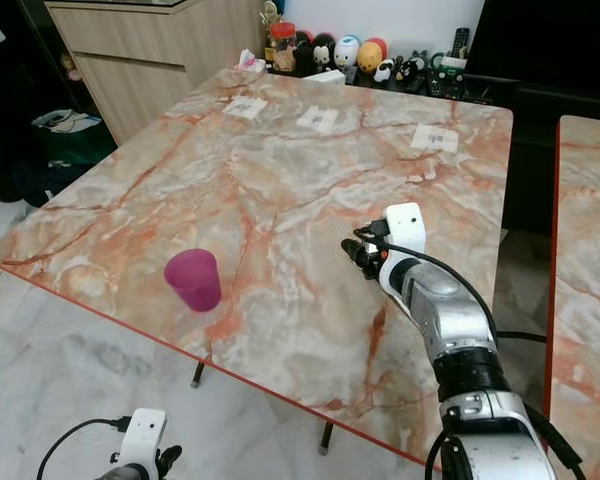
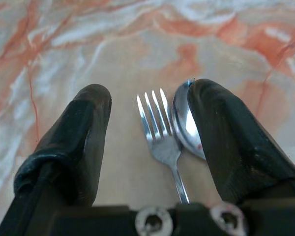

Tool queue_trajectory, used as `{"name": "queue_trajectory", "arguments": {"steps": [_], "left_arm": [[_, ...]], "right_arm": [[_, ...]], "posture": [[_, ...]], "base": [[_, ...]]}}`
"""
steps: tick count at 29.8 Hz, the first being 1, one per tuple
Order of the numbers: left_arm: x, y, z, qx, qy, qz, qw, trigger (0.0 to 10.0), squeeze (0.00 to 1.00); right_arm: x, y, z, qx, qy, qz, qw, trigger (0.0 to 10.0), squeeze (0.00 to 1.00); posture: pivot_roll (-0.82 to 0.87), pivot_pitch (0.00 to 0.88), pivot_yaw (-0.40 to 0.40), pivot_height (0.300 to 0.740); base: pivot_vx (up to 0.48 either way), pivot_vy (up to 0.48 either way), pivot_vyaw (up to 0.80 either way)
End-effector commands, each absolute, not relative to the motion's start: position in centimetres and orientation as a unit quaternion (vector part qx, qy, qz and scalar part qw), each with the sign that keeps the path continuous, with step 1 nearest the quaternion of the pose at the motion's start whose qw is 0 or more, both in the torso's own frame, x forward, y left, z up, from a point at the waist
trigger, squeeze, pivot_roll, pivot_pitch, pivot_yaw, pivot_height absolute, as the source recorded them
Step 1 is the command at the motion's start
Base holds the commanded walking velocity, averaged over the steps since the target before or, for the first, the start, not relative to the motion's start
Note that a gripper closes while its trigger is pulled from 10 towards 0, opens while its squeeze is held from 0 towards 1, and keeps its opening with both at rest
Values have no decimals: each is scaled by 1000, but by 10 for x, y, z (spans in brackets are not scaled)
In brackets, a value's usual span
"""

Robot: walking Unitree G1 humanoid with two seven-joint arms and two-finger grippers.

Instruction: Setting the table

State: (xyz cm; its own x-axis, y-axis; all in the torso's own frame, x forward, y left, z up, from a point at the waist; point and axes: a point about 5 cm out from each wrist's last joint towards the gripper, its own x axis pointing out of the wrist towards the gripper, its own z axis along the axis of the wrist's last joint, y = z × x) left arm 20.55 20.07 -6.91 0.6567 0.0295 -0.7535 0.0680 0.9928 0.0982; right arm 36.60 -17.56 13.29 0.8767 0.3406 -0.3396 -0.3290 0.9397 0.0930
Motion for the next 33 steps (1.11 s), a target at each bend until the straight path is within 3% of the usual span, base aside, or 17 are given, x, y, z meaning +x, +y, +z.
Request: {"name": "queue_trajectory", "arguments": {"steps": [1,15,16,17,18,21,22,28,29,30,32,33], "left_arm": [[204,206,-69,61,420,-5,905,10000,0],[208,207,-67,62,416,-4,907,10000,0],[208,206,-67,63,417,-5,907,10000,0],[208,206,-67,63,417,-6,907,10000,0],[209,205,-67,63,417,-6,907,10000,0],[209,205,-67,63,417,-7,907,10000,0],[209,205,-67,63,417,-7,907,10000,0],[209,206,-67,64,418,-8,906,10000,0],[209,206,-67,65,418,-9,906,10000,0],[209,207,-67,65,419,-10,906,10000,0],[209,207,-67,65,419,-10,906,10000,0],[209,207,-66,66,419,-11,906,10000,0]], "right_arm": [[369,-174,136,15,180,180,967,10000,0],[360,-169,141,-11,152,221,963,10000,0],[358,-168,143,-19,146,228,963,3451,0],[357,-168,143,-21,144,226,963,3451,0],[356,-169,144,-22,141,224,964,0,0],[355,-169,146,-24,139,225,964,0,0],[355,-169,147,-25,139,225,964,10000,0],[352,-170,152,-28,136,233,962,9882,0],[351,-172,153,-25,136,228,964,2314,0],[351,-173,154,-32,137,229,963,0,0],[352,-173,154,-32,139,229,963,0,0],[352,-174,153,-35,145,225,963,10000,0]], "posture": [[-122,149,72,740],[-124,167,79,740],[-124,167,79,740],[-124,167,79,740],[-126,169,81,740],[-126,169,81,740],[-126,170,81,740],[-136,171,83,740],[-135,170,84,740],[-135,171,84,740],[-135,171,85,740],[-135,171,85,740]], "base": [[0,0,0],[0,0,0],[0,0,0],[0,0,0],[0,0,0],[0,0,0],[0,0,0],[0,0,0],[0,0,0],[0,0,0],[0,0,0],[0,0,0]]}}
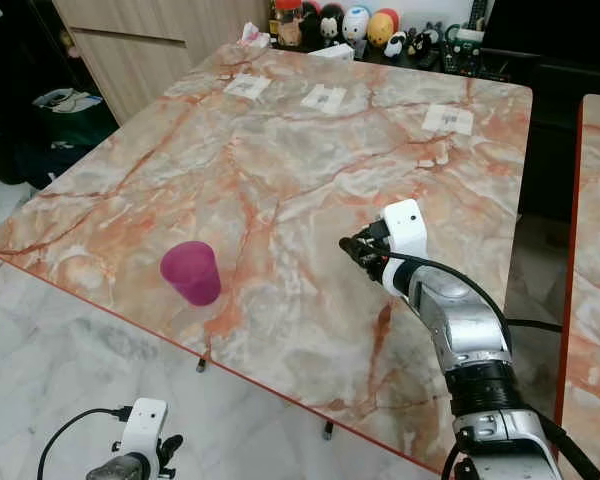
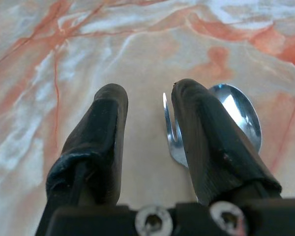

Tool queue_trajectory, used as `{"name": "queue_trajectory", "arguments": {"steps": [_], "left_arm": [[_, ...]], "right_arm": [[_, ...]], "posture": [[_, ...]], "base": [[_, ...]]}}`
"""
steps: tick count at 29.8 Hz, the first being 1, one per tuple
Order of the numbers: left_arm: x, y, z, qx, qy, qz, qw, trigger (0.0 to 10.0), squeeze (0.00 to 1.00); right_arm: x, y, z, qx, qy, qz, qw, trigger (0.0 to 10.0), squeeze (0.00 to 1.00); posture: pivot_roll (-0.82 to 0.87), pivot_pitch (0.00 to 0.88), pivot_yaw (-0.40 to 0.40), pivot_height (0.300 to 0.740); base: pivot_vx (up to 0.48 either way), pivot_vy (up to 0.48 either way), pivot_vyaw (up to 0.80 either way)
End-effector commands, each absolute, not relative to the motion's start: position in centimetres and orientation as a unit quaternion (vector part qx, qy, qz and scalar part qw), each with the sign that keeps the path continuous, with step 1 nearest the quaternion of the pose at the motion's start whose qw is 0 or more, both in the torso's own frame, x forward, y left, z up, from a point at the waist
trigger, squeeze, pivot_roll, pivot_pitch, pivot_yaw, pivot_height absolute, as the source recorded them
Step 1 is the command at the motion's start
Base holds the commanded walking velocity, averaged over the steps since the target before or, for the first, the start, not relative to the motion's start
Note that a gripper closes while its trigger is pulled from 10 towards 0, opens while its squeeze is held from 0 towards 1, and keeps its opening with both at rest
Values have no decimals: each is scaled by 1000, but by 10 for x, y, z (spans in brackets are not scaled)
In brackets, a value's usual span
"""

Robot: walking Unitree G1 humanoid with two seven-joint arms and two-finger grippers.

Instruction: Setting the table

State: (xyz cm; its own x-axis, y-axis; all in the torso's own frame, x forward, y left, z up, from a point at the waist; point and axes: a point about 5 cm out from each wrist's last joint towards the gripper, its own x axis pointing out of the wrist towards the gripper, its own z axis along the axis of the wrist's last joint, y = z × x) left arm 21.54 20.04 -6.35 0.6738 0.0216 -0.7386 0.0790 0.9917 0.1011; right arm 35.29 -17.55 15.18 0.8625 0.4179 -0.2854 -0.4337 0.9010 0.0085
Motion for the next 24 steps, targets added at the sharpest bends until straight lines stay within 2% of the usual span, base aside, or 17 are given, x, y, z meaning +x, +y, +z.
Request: {"name": "queue_trajectory", "arguments": {"steps": [1,8,17,21,24], "left_arm": [[209,207,-66,66,419,-11,905,10000,0],[208,205,-67,67,421,-15,904,10000,0],[207,203,-68,68,424,-17,903,10000,0],[207,203,-68,68,425,-18,903,10000,0],[206,204,-69,68,425,-18,902,10000,0]], "right_arm": [[352,-175,153,-38,148,225,962,10000,0],[349,-177,145,-93,182,224,953,10000,0],[349,-181,140,-107,199,206,952,10000,0],[348,-177,150,-67,179,217,957,10000,0],[346,-178,152,-81,180,216,956,10000,0]], "posture": [[-135,171,85,740],[-137,174,87,740],[-136,176,90,740],[-138,177,90,740],[-141,178,90,740]], "base": [[0,0,0],[0,0,0],[0,0,0],[0,0,0],[0,0,0]]}}
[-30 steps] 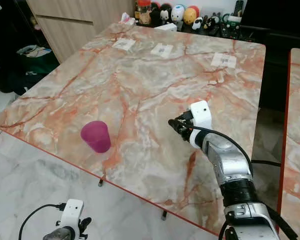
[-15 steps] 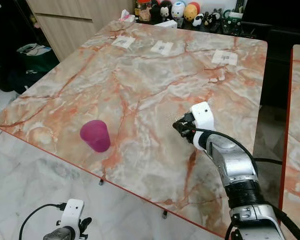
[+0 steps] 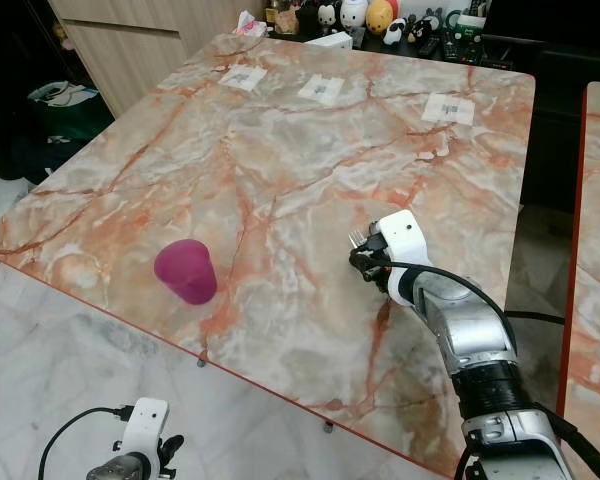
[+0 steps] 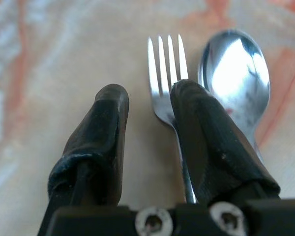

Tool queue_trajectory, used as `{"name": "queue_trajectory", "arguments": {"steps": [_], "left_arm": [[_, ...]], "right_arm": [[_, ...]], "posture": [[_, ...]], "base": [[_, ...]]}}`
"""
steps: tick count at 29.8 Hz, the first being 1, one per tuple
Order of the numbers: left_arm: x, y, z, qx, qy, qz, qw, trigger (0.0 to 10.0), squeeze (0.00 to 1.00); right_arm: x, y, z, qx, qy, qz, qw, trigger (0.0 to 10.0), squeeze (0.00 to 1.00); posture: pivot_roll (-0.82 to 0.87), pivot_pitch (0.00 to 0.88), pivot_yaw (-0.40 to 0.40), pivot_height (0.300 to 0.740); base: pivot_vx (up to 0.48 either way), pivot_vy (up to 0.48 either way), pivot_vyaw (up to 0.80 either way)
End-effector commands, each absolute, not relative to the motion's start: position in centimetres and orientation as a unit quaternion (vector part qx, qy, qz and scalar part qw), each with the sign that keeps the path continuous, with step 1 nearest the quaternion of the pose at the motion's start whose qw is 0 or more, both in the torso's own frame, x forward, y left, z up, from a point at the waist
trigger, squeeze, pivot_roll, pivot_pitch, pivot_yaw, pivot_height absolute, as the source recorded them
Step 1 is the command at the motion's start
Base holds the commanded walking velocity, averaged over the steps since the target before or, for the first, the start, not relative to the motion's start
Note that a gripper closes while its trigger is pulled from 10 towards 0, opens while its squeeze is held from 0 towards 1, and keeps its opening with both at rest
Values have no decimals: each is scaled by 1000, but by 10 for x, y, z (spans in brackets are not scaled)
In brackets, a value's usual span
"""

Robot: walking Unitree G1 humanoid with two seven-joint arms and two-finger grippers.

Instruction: Setting the table

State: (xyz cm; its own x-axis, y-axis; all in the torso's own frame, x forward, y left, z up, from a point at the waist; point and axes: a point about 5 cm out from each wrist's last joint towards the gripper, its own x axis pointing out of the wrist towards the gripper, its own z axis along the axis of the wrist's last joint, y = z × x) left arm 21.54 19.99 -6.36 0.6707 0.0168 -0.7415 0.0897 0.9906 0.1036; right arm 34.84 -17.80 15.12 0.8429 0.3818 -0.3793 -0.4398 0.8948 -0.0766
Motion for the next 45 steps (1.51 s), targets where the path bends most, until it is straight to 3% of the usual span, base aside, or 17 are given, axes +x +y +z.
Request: {"name": "queue_trajectory", "arguments": {"steps": [1,21,22,23,24,30,31,32,34,35,39,40,41,45], "left_arm": [[206,203,-69,68,426,-18,902,10000,0],[202,206,-71,67,431,-21,899,10000,0],[202,206,-71,67,432,-22,899,10000,0],[202,205,-71,67,432,-22,899,10000,0],[202,205,-71,67,432,-22,899,10000,0],[202,204,-71,65,432,-22,899,10000,0],[202,204,-71,65,432,-22,899,10000,0],[202,204,-71,65,433,-23,899,10000,0],[202,203,-71,65,433,-24,899,10000,0],[202,203,-71,65,433,-24,899,10000,0],[202,203,-71,66,434,-25,898,10000,0],[202,203,-71,66,434,-26,898,10000,0],[202,203,-71,66,434,-27,898,10000,0],[202,204,-71,67,435,-28,897,10000,0]], "right_arm": [[345,-179,152,-88,179,213,957,10000,0],[327,-195,168,-108,175,197,959,10000,0],[327,-194,168,-108,174,197,959,10000,514],[327,-194,168,-108,175,197,959,10000,514],[327,-193,168,-103,174,198,959,10000,706],[328,-187,170,-76,168,208,961,10000,675],[328,-187,170,-73,167,207,961,10000,373],[328,-186,170,-68,167,206,962,10000,0],[328,-186,170,-66,168,206,962,10000,0],[328,-187,169,-64,169,203,962,0,0],[328,-187,168,-61,174,204,962,0,0],[328,-187,168,-61,174,203,962,6196,0],[328,-187,168,-60,175,204,961,10000,0],[328,-186,168,-61,177,204,961,10000,0]], "posture": [[-141,179,90,740],[-169,186,84,740],[-168,188,84,740],[-168,188,84,740],[-165,187,84,740],[-163,188,83,740],[-161,189,83,740],[-161,190,83,740],[-161,190,83,740],[-159,190,83,740],[-160,192,85,740],[-160,192,85,740],[-159,193,85,740],[-160,197,86,740]], "base": [[0,0,0],[0,0,0],[0,0,0],[0,0,0],[0,0,0],[0,0,0],[0,0,0],[0,0,0],[0,0,0],[0,0,0],[0,0,0],[0,0,0],[0,0,0],[0,0,0]]}}
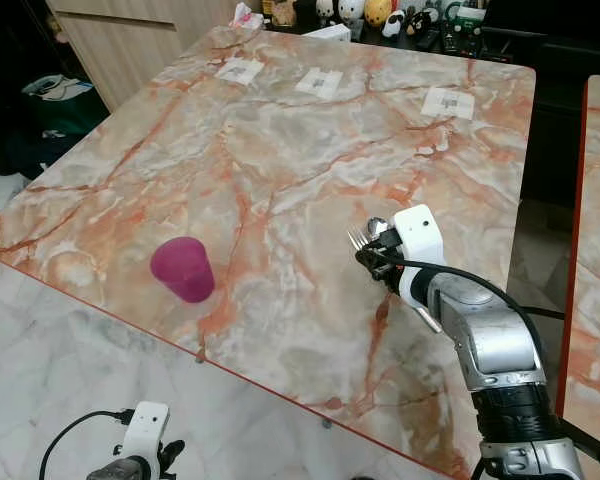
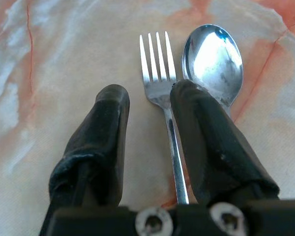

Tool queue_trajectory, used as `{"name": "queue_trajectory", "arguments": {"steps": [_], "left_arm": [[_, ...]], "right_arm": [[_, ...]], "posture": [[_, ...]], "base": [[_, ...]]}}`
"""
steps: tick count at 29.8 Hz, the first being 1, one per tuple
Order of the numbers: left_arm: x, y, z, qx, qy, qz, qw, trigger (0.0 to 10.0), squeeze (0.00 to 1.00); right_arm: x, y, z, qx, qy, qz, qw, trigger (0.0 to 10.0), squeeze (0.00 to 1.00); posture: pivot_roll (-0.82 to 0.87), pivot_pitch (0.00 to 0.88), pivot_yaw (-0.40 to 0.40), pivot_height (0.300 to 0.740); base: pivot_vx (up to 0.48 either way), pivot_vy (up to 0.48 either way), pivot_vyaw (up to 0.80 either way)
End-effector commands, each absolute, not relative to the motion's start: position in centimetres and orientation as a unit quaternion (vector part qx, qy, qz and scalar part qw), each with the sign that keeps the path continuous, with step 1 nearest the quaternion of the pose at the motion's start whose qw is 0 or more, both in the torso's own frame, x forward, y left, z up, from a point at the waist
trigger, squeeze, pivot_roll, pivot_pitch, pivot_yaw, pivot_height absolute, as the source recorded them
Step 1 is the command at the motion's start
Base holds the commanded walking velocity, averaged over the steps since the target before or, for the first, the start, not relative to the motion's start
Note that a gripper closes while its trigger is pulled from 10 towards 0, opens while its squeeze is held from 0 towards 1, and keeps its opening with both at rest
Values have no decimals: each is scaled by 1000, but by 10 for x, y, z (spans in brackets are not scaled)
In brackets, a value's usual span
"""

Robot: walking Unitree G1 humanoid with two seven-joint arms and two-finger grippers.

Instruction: Setting the table

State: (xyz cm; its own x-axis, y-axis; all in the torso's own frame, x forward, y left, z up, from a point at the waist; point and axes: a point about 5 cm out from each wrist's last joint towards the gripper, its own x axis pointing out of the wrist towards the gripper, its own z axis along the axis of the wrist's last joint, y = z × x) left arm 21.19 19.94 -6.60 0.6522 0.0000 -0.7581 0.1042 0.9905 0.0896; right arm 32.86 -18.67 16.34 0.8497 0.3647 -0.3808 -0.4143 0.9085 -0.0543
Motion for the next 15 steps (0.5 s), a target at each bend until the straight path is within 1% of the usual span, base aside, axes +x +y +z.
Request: {"name": "queue_trajectory", "arguments": {"steps": [1,4,5,6,10,11,15], "left_arm": [[202,204,-71,67,435,-28,897,10000,0],[201,205,-72,67,437,-29,897,10000,0],[201,205,-72,67,437,-29,897,10000,0],[200,205,-72,67,438,-29,896,10000,0],[199,205,-73,67,440,-29,895,10000,0],[198,204,-73,67,441,-29,894,10000,0],[198,203,-74,66,443,-30,893,10000,0]], "right_arm": [[328,-186,168,-60,177,205,961,10000,0],[328,-185,167,-56,181,207,960,10000,0],[328,-185,166,-56,182,208,959,9255,0],[327,-185,165,-58,182,206,960,0,0],[327,-185,164,-59,184,205,959,0,0],[327,-186,163,-63,187,201,959,10000,0],[327,-187,160,-64,192,198,959,10000,0]], "posture": [[-160,197,87,740],[-160,198,87,740],[-160,198,87,740],[-159,199,88,740],[-160,199,89,740],[-160,201,89,740],[-158,199,89,740]], "base": [[0,0,0],[0,0,0],[0,0,0],[0,0,0],[0,0,0],[0,0,0],[0,0,0]]}}
